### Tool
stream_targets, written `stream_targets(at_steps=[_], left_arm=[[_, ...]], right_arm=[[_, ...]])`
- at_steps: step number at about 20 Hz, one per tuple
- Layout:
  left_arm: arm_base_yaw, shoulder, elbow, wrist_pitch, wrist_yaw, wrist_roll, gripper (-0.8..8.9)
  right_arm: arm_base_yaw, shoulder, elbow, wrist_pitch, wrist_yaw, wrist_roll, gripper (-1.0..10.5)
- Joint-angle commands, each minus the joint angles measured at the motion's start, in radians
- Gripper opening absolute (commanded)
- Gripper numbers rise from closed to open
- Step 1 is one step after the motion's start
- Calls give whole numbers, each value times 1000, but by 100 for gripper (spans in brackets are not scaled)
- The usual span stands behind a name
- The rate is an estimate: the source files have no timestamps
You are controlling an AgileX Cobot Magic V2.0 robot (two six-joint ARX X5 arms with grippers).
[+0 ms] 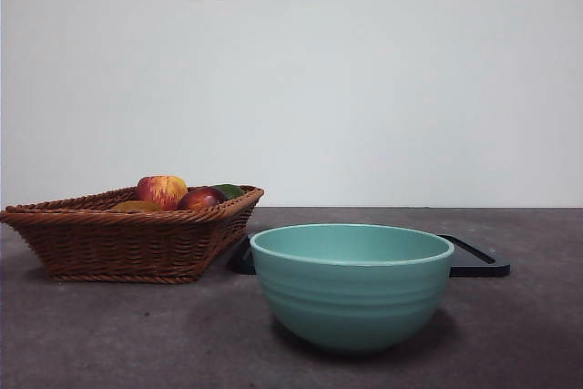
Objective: Pick up the wifruite, put it on the bowl, pick up the plate, put it on desk
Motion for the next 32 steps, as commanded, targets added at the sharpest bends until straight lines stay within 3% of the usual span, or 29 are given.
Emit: stream_targets(at_steps=[1,9,20,26,32], left_arm=[[2,52,100,-43,25,8,10],[0,233,345,-229,124,138,10],[-37,435,559,-446,337,271,10],[-111,491,619,-556,402,321,10],[-185,494,620,-626,444,351,9]], right_arm=[[0,39,87,-39,-8,8,8],[0,226,349,-244,-104,-79,8],[14,525,678,-597,-341,-235,8],[93,629,756,-757,-405,-320,8],[213,671,761,-847,-412,-365,8]])
